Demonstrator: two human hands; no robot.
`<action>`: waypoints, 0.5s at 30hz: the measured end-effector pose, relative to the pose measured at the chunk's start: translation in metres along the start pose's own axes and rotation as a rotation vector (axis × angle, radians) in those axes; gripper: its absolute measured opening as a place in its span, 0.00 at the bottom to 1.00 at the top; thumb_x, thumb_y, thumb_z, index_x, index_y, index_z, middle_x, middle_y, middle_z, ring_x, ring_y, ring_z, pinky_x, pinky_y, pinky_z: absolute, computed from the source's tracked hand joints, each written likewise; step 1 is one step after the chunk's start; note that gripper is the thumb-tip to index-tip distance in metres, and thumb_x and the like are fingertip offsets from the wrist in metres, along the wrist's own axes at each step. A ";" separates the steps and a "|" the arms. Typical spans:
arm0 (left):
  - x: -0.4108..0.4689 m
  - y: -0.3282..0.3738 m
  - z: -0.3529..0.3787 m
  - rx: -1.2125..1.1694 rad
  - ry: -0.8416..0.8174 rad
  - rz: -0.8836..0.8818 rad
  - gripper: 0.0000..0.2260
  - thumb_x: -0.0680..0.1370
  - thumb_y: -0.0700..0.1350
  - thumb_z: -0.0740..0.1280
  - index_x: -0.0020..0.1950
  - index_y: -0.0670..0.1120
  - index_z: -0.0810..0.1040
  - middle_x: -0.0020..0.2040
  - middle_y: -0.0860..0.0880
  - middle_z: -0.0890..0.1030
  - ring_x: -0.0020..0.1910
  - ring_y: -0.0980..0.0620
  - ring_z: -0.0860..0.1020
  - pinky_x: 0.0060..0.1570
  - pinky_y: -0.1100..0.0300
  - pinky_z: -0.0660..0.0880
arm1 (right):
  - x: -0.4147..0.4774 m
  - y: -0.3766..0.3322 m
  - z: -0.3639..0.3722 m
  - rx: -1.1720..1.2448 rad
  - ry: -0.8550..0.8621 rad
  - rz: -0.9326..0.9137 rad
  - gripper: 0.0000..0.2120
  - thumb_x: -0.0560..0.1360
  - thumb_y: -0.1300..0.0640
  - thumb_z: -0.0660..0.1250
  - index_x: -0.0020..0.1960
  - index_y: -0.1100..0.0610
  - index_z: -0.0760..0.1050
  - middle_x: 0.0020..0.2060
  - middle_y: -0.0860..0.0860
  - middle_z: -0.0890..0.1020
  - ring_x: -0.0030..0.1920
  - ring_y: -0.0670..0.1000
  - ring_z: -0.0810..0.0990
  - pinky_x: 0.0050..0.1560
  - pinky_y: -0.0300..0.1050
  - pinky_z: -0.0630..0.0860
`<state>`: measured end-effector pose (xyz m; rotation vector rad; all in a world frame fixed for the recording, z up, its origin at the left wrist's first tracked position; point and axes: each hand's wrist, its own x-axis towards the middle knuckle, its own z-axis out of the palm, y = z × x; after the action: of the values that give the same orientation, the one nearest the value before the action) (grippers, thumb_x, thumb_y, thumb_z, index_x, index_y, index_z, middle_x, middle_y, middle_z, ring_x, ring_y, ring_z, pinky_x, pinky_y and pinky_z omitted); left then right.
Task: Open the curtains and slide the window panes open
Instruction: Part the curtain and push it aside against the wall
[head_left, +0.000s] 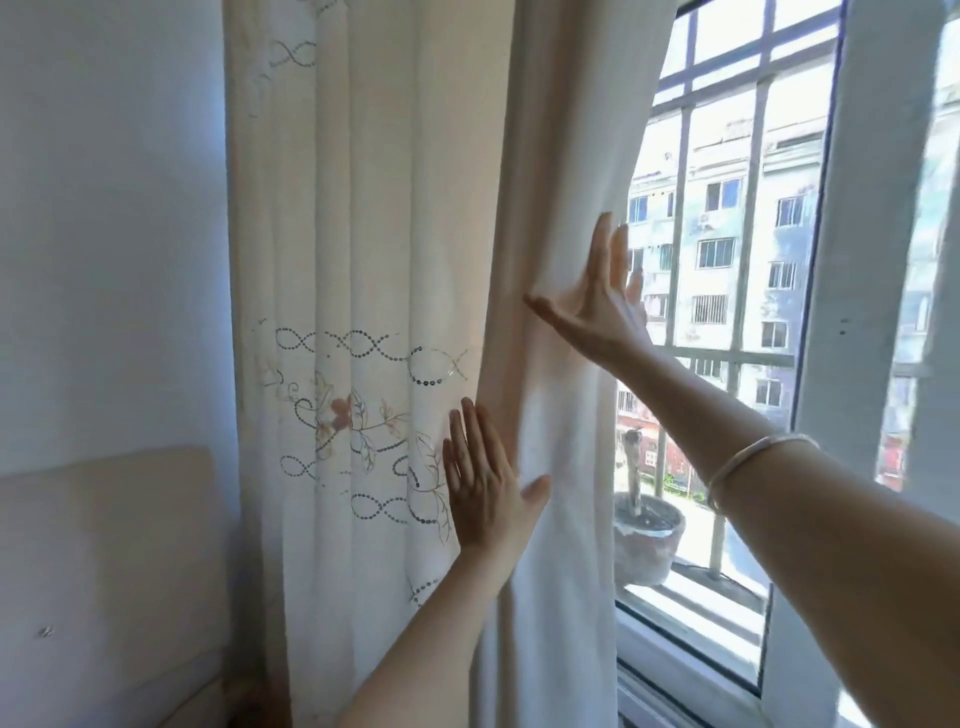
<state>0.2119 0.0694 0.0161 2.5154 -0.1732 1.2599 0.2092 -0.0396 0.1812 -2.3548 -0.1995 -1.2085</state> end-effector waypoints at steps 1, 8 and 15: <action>0.009 -0.009 0.008 0.008 0.000 -0.004 0.47 0.57 0.61 0.75 0.66 0.33 0.66 0.67 0.36 0.71 0.65 0.39 0.70 0.59 0.43 0.71 | 0.009 -0.002 0.014 -0.007 -0.014 -0.003 0.52 0.68 0.33 0.62 0.73 0.49 0.29 0.75 0.52 0.36 0.75 0.63 0.40 0.71 0.65 0.47; 0.082 -0.101 0.062 0.136 0.018 -0.024 0.48 0.52 0.63 0.75 0.63 0.35 0.71 0.63 0.37 0.75 0.61 0.41 0.76 0.53 0.48 0.76 | 0.078 -0.036 0.126 0.073 -0.079 -0.051 0.52 0.68 0.33 0.62 0.73 0.48 0.29 0.76 0.53 0.38 0.75 0.64 0.42 0.71 0.65 0.51; 0.141 -0.191 0.094 0.227 0.088 -0.087 0.47 0.55 0.61 0.75 0.65 0.35 0.69 0.65 0.36 0.74 0.64 0.39 0.73 0.57 0.43 0.73 | 0.130 -0.076 0.226 0.229 -0.128 -0.124 0.51 0.68 0.34 0.63 0.73 0.46 0.29 0.75 0.52 0.37 0.74 0.65 0.42 0.72 0.64 0.50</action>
<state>0.4156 0.2229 0.0321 2.6143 0.1056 1.4229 0.4256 0.1235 0.1995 -2.2457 -0.5061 -1.0293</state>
